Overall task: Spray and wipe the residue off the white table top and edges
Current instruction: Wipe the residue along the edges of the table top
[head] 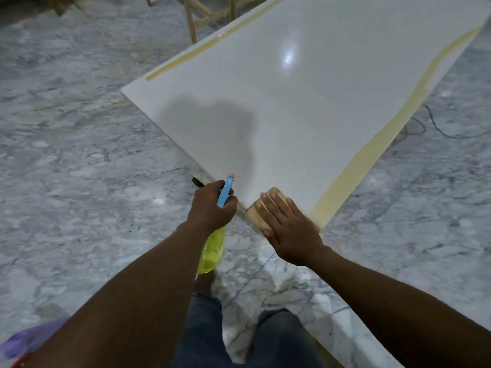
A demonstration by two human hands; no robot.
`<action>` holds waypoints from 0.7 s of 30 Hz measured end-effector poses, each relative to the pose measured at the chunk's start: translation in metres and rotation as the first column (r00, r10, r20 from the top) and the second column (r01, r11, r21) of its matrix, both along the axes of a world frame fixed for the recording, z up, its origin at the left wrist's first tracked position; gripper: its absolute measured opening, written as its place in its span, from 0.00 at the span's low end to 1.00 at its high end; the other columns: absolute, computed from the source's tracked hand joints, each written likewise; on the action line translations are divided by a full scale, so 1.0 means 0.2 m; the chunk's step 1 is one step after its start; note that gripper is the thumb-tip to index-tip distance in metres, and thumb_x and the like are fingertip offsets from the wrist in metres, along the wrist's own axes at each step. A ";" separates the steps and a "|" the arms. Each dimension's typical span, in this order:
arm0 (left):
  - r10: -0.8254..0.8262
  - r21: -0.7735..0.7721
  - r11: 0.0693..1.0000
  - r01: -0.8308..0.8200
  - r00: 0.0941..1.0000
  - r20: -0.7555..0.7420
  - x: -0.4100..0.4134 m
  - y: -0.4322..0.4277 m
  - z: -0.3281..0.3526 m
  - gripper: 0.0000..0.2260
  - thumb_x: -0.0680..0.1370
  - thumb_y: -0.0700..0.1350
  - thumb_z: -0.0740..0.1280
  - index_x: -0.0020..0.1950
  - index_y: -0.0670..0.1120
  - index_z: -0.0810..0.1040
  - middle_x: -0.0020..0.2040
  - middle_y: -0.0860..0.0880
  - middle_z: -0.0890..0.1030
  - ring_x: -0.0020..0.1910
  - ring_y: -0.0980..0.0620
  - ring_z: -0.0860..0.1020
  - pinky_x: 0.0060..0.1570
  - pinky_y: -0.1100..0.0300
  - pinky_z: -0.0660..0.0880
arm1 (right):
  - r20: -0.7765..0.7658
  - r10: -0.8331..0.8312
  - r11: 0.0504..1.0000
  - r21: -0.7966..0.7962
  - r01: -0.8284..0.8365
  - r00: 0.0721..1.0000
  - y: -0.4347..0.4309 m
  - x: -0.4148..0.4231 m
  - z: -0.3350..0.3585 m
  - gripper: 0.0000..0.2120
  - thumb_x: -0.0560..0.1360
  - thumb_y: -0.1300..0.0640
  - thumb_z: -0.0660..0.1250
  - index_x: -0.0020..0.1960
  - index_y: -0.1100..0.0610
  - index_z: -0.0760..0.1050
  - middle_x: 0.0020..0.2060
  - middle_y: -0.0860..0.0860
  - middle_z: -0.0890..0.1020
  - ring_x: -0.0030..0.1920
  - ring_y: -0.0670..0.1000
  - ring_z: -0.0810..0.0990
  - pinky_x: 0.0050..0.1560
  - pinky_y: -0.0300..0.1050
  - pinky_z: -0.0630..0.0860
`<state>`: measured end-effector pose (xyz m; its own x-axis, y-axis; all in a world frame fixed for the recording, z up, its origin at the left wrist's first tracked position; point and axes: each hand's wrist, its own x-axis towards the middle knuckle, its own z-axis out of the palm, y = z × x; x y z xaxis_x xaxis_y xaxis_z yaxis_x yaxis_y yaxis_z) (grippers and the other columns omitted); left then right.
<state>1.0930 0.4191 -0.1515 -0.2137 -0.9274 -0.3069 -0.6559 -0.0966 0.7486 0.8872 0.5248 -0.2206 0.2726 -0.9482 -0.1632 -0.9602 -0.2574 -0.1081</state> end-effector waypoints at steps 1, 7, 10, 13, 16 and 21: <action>-0.008 0.000 1.000 0.008 1.000 0.000 -0.01 0.02 0.00 0.06 0.77 0.40 0.69 0.51 0.41 0.83 0.41 0.48 0.82 0.40 0.40 0.85 0.46 0.40 0.85 | 0.016 -0.005 1.000 -0.007 0.005 1.000 0.02 -0.01 -0.01 0.29 0.84 0.46 0.47 0.81 0.55 0.49 0.81 0.54 0.50 0.81 0.55 0.46 0.78 0.58 0.53; -0.048 -0.025 0.998 0.049 0.998 0.030 -0.06 0.15 0.03 0.06 0.77 0.40 0.68 0.51 0.41 0.83 0.42 0.44 0.83 0.39 0.39 0.86 0.47 0.40 0.84 | 0.157 -0.018 0.997 -0.068 0.029 0.988 0.18 -0.08 -0.05 0.25 0.84 0.52 0.50 0.79 0.56 0.60 0.79 0.52 0.59 0.80 0.53 0.54 0.77 0.54 0.56; -0.070 -0.018 0.997 0.070 0.997 0.035 -0.08 0.19 0.05 0.07 0.77 0.40 0.68 0.52 0.41 0.82 0.43 0.46 0.82 0.40 0.38 0.85 0.47 0.40 0.84 | 0.145 0.005 0.994 -0.112 0.012 0.989 0.29 -0.15 -0.03 0.23 0.82 0.53 0.53 0.76 0.57 0.67 0.77 0.52 0.66 0.78 0.53 0.62 0.74 0.53 0.64; -0.096 0.002 0.995 0.096 0.995 0.026 -0.12 0.23 0.06 0.07 0.77 0.41 0.68 0.53 0.42 0.82 0.42 0.49 0.81 0.41 0.38 0.85 0.48 0.40 0.85 | 0.097 0.032 0.990 -0.139 -0.018 0.995 0.40 -0.24 -0.03 0.24 0.77 0.58 0.57 0.73 0.59 0.71 0.74 0.54 0.71 0.75 0.55 0.68 0.70 0.54 0.70; -0.103 0.013 0.995 0.103 0.995 0.017 -0.15 0.25 0.10 0.13 0.72 0.48 0.66 0.52 0.43 0.82 0.43 0.46 0.83 0.40 0.39 0.86 0.47 0.41 0.85 | 0.070 0.015 0.983 -0.184 -0.001 0.997 0.54 -0.34 -0.06 0.28 0.68 0.66 0.68 0.69 0.59 0.75 0.71 0.55 0.74 0.71 0.56 0.73 0.66 0.54 0.75; -0.122 0.000 0.993 0.122 0.992 0.015 -0.18 0.25 0.11 0.08 0.76 0.45 0.67 0.52 0.44 0.82 0.44 0.46 0.84 0.39 0.40 0.86 0.47 0.41 0.85 | 0.121 -0.269 0.961 -0.032 0.274 0.956 0.79 -0.47 0.06 0.08 0.81 0.46 0.58 0.50 0.46 0.73 0.38 0.44 0.79 0.36 0.49 0.77 0.32 0.41 0.69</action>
<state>1.0564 0.4692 -0.1303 -0.3207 -0.8949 -0.3104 -0.6742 -0.0146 0.7384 0.7928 0.6831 -0.2086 0.0179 -0.9950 -0.0983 -0.9765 0.0037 -0.2156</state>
